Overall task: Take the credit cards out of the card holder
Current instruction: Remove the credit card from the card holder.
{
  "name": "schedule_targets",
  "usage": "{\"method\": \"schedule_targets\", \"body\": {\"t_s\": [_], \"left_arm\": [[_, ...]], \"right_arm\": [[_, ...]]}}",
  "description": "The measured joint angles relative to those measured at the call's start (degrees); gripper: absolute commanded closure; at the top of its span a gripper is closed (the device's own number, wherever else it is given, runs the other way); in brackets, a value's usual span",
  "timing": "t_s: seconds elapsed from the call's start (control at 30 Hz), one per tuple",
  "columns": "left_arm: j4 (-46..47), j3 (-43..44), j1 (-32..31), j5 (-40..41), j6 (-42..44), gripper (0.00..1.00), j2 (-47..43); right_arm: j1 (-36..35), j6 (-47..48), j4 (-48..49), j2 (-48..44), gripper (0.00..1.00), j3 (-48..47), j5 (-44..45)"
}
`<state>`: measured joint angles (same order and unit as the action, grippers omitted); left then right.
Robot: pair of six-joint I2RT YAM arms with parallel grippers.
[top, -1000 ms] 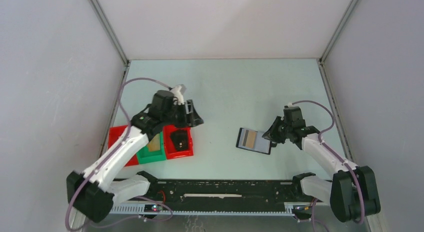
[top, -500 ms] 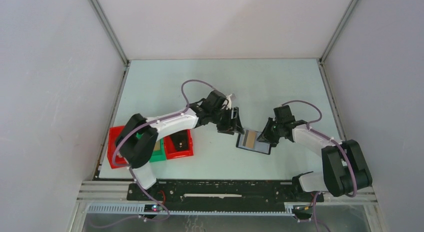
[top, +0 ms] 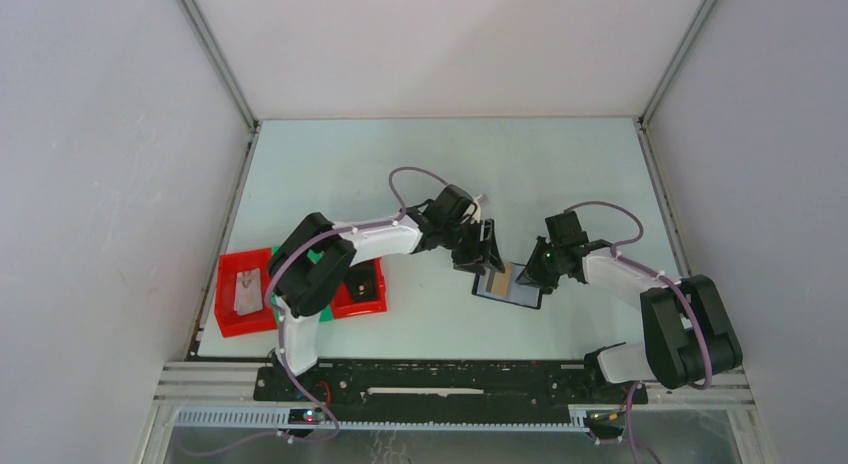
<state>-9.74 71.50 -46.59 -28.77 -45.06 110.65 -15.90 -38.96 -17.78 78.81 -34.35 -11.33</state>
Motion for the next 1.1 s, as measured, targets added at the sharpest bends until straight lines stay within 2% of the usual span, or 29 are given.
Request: {"method": "schedule_targets", "body": {"t_s": [0.37,0.8,1.1], "left_arm": [[1.5,2.1,-0.2,0.1,-0.1,0.36,4.6],[1.1,2.6,-0.4,1.8,0.0,0.35,4.7],[-2.3,4.5,-1.3,5.5,1.8,0.36,4.7]], "right_arm": [[0.0,0.0,0.1,-0.3,0.81,0.2,0.3],[0.1,0.0,0.2,-0.5,0.81,0.3,0.3],[0.2,0.1,0.2,-0.5,0.81,0.3,0.3]]}}
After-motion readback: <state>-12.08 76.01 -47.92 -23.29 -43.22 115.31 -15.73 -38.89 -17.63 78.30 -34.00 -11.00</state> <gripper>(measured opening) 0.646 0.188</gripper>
